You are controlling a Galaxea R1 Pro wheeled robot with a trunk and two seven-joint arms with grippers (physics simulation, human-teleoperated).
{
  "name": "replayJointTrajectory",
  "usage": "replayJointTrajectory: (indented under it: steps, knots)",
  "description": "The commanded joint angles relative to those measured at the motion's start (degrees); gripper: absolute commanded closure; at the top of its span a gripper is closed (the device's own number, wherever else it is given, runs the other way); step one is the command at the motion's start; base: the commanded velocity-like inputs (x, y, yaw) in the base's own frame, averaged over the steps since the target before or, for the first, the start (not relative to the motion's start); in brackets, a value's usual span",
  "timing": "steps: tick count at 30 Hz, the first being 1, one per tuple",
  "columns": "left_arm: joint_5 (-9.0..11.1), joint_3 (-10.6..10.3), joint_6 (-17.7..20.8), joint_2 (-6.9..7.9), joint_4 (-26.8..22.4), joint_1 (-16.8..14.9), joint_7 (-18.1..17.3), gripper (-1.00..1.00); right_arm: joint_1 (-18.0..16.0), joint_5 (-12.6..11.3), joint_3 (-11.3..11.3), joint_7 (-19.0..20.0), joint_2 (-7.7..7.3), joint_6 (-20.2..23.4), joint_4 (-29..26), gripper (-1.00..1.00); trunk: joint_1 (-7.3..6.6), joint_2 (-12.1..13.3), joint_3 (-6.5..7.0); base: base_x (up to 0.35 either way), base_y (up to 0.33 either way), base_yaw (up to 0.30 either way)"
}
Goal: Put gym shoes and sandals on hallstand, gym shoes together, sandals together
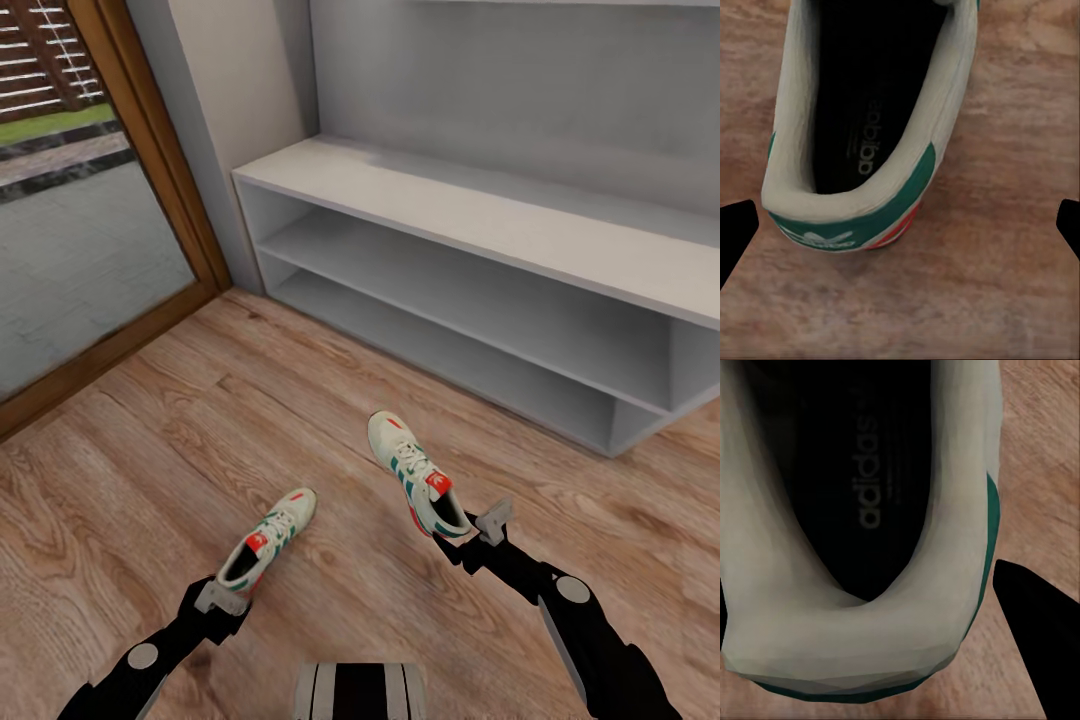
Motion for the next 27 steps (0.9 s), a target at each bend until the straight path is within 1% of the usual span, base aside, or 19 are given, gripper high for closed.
replayJointTrajectory:
  steps: [1,5,10,14,19,23,27]
  knots:
    - [-0.3,-0.17,-0.29,0.04,0.02,-0.02,0.11,-1.0,-0.03,0.51,-0.15,0.2,0.03,-0.25,-0.06,1.0,0.01,-0.03,-0.36,0.0,0.0,0.0]
    - [-0.24,0.02,-0.4,0.13,0.03,-0.02,0.18,-1.0,-0.03,0.51,-0.15,0.18,0.03,-0.25,-0.07,1.0,0.01,-0.03,-0.72,0.0,0.0,0.0]
    - [-0.2,0.23,-0.37,0.69,-0.02,-0.02,0.2,-1.0,-0.03,0.51,-0.15,0.17,0.02,-0.25,-0.04,1.0,0.01,-0.03,-1.14,0.0,0.0,0.0]
    - [-0.13,0.42,-0.38,1.12,0.04,0.03,0.2,-1.0,-0.03,0.51,-0.15,0.16,0.02,-0.25,-0.01,1.0,0.01,-0.03,-1.21,0.003,0.002,0.0]
    - [-0.12,0.44,-0.42,1.11,0.04,0.06,0.27,-1.0,-0.03,0.51,-0.15,0.16,0.03,-0.25,-0.01,1.0,0.01,-0.03,-1.23,0.104,0.1,0.0]
    - [-0.12,0.24,-0.42,0.95,0.04,0.07,0.29,-1.0,-0.03,0.51,-0.15,0.17,0.03,-0.25,-0.03,1.0,0.01,-0.03,-1.23,0.043,0.017,0.0]
    - [-0.14,0.15,-0.46,0.92,0.04,0.24,0.27,-1.0,-0.03,0.51,-0.15,0.19,0.03,-0.25,-0.06,1.0,0.01,-0.03,-1.23,0.154,0.0,0.0]
